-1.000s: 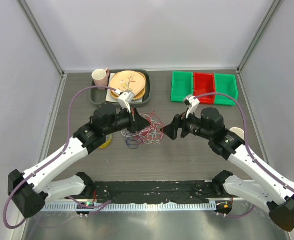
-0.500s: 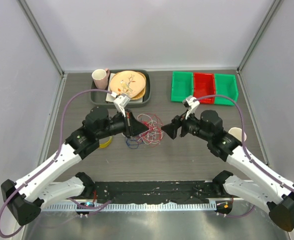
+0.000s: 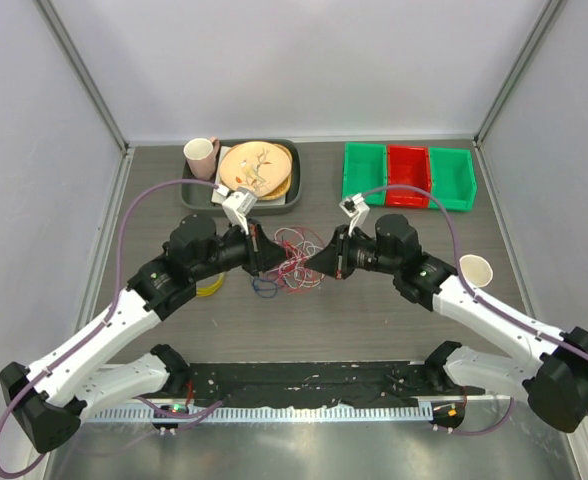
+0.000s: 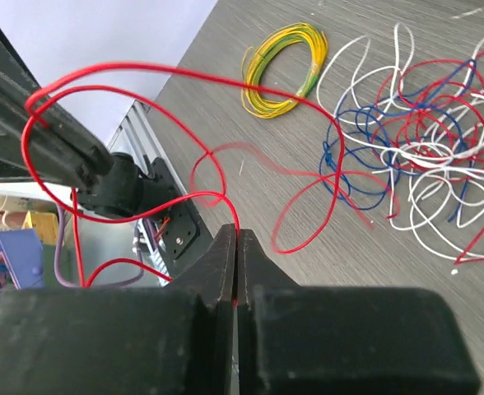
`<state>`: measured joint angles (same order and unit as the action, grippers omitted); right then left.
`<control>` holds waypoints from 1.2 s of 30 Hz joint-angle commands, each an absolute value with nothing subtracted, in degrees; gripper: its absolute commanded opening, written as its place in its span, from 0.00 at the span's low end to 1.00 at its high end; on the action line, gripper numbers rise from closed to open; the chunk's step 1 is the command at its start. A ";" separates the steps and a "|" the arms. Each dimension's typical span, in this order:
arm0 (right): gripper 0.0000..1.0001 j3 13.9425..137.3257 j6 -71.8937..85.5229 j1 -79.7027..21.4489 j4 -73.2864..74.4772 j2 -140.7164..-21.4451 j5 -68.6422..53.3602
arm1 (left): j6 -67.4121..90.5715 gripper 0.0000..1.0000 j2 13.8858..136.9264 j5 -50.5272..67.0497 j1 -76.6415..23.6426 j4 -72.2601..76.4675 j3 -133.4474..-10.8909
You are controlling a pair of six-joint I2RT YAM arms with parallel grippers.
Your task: Untangle the cables
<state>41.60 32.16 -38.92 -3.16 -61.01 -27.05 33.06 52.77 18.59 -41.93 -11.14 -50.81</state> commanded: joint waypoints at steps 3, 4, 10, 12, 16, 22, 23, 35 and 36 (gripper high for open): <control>0.01 43.85 32.78 -39.02 11.39 -54.24 -2.00 | 33.75 0.00 51.42 -2.68 -42.01 -21.25 -54.84; 0.01 44.21 33.31 -38.94 17.52 -51.53 4.94 | 34.36 0.00 51.16 -9.25 -42.01 -22.75 -55.02; 0.01 44.65 35.16 -38.94 25.23 -42.81 30.23 | 37.53 0.00 51.68 -20.30 -41.92 -30.06 -55.55; 0.01 44.30 34.19 -38.94 24.18 -40.17 30.23 | 37.79 0.00 52.47 -20.30 -42.01 -30.23 -55.55; 0.01 44.73 31.56 -38.94 21.72 -38.50 27.96 | 37.36 0.00 53.87 -17.76 -42.01 -29.10 -55.55; 0.01 47.02 27.43 -38.94 16.01 -41.21 16.81 | 34.29 0.00 56.77 -2.53 -42.01 -22.95 -55.28; 0.01 47.54 26.29 -38.94 15.30 -42.00 12.96 | 32.54 0.00 57.30 0.32 -42.01 -20.33 -55.37; 0.01 48.08 33.83 -38.94 21.61 -44.40 15.10 | 29.71 0.00 72.59 25.30 -49.20 -8.09 -61.42; 0.01 48.08 34.36 -38.94 23.01 -43.86 16.94 | 29.45 0.00 75.03 25.92 -49.83 -7.48 -62.39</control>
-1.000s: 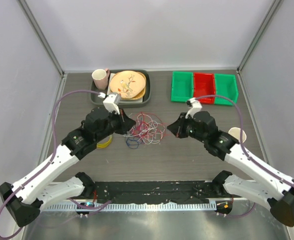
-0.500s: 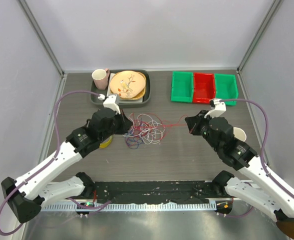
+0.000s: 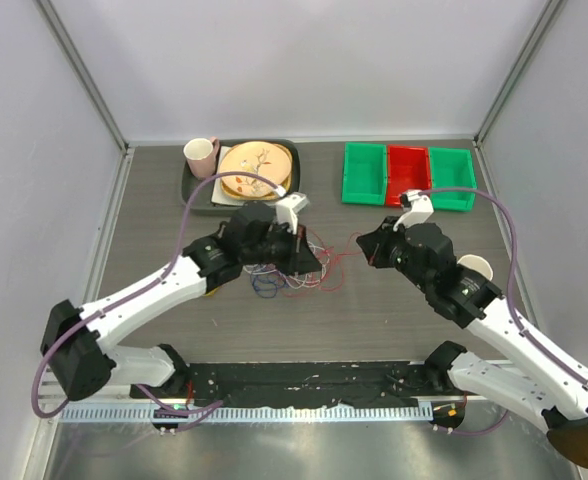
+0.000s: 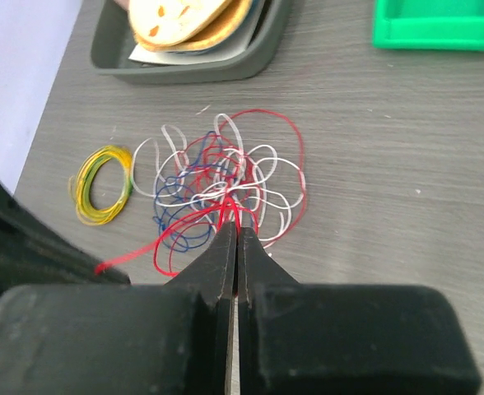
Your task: Untangle the cables
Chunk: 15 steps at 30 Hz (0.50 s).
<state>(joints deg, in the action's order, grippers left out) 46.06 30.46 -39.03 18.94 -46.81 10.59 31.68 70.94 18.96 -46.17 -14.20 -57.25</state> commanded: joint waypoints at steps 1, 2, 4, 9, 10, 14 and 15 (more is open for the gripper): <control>0.01 48.42 35.58 -38.94 25.81 -43.25 20.01 | 29.27 0.00 76.19 26.36 -50.53 -6.43 -63.36; 0.01 48.60 35.94 -38.94 27.14 -42.72 21.95 | 29.09 0.00 77.33 26.80 -52.02 -6.24 -65.72; 0.01 49.56 36.38 -38.85 30.56 -41.23 25.64 | 28.13 0.00 80.94 27.24 -53.26 -6.68 -68.28; 0.01 51.41 36.48 -38.85 35.24 -38.24 30.75 | 28.56 0.00 85.16 28.47 -54.67 -5.10 -73.12; 0.01 51.85 36.47 -38.85 36.38 -37.36 31.81 | 29.00 0.00 85.51 28.48 -54.67 -3.97 -73.56; 0.01 52.38 36.82 -38.93 38.67 -35.86 36.72 | 28.92 0.00 87.36 25.32 -54.67 -5.97 -74.97; 0.01 52.30 36.91 -38.85 39.02 -35.77 37.35 | 29.00 0.00 87.97 24.36 -54.67 -6.24 -74.97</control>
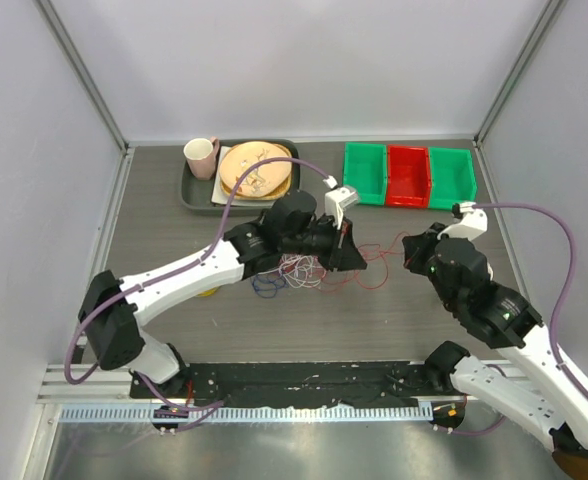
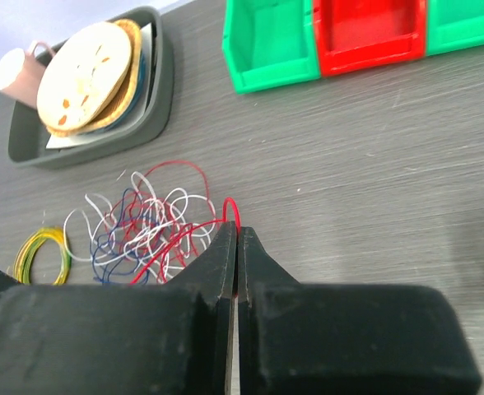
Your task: Untangle the cables
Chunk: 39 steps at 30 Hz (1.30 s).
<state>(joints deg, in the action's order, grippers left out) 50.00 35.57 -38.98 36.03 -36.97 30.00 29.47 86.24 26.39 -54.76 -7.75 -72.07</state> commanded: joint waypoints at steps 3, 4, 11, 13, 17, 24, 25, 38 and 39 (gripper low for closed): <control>0.01 51.50 37.09 -38.85 39.37 -36.38 39.45 | 29.97 0.00 91.66 21.45 -54.76 -5.54 -74.27; 0.01 51.33 37.09 -38.85 39.37 -36.73 39.90 | 30.41 0.00 93.15 21.45 -54.67 -4.93 -74.62; 0.01 56.59 37.09 -38.85 44.72 -39.64 50.87 | 32.87 0.00 103.26 25.74 -54.75 -5.89 -81.38; 0.01 59.66 38.40 -38.85 48.77 -39.20 54.91 | 34.44 0.00 103.80 30.04 -54.67 -1.60 -81.91; 0.01 63.62 35.08 -38.85 48.78 -37.80 52.92 | 35.68 0.00 102.31 37.25 -54.76 3.08 -84.63; 0.01 63.64 27.25 -38.85 40.87 -31.21 46.58 | 33.84 0.00 94.40 35.87 -54.67 4.58 -82.71; 0.01 62.76 27.42 -38.85 40.78 -30.85 46.58 | 33.75 0.00 94.48 35.25 -54.67 4.40 -82.18; 0.01 57.66 31.38 -38.85 43.33 -33.31 50.00 | 37.01 0.00 118.73 42.89 -57.30 -3.33 -105.72; 0.01 57.92 31.46 -38.76 44.11 -32.96 50.44 | 36.13 0.00 119.18 41.93 -57.65 -5.78 -107.82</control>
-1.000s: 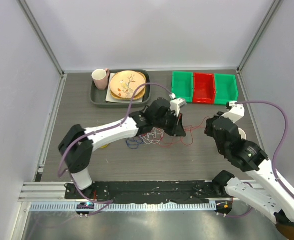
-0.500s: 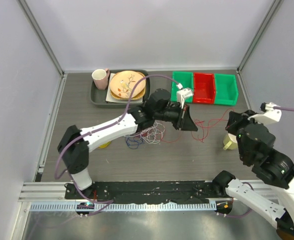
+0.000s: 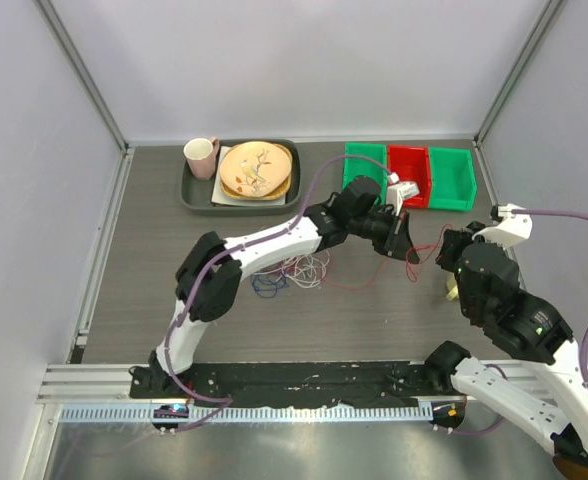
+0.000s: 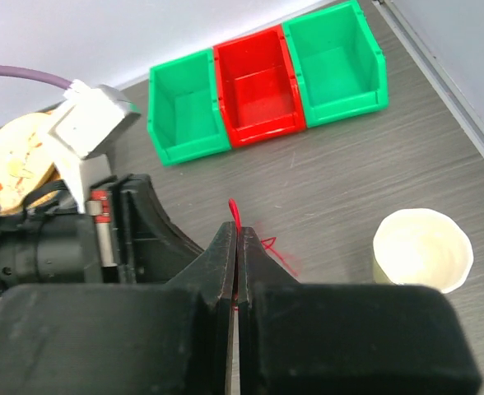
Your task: Untangle the cables
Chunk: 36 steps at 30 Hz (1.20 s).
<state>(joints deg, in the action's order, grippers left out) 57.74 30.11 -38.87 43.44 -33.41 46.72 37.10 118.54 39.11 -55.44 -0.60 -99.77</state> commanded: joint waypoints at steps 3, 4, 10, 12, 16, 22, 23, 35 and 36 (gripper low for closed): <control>0.01 58.18 32.08 -38.85 45.09 -31.21 52.12 | 34.72 0.00 117.35 40.35 -58.10 -7.21 -107.94; 0.01 58.10 32.25 -38.85 45.17 -30.85 52.64 | 34.19 0.00 116.29 39.73 -58.10 -7.29 -107.23; 0.01 57.92 32.96 -38.85 44.83 -29.44 53.70 | 34.28 0.00 109.70 39.11 -58.18 -2.54 -100.11; 0.01 58.36 32.08 -38.85 43.86 -29.53 52.13 | 31.65 0.00 108.03 38.41 -58.10 -6.93 -101.59; 0.01 58.27 28.66 -38.85 39.21 -29.36 43.97 | 24.80 0.00 100.83 31.31 -58.10 -15.89 -104.32; 0.01 59.76 26.01 -38.85 26.47 -32.69 21.41 | 15.93 0.00 93.25 14.70 -58.10 -32.15 -116.61; 0.01 60.37 26.28 -38.85 24.54 -33.83 19.27 | 15.13 0.00 92.99 13.46 -58.10 -35.21 -118.54; 0.01 63.90 29.26 -38.85 13.28 -45.96 1.32 | 8.70 0.00 82.45 -4.91 -58.10 -40.63 -119.68; 0.01 62.77 29.35 -38.85 12.92 -46.14 1.75 | 8.70 0.00 81.14 -5.79 -58.10 -38.87 -115.97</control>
<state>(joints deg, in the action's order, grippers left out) 62.72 28.58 -38.87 18.94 -45.76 6.28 11.22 85.19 2.52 -58.19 -39.05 -126.21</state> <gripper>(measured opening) 0.038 0.014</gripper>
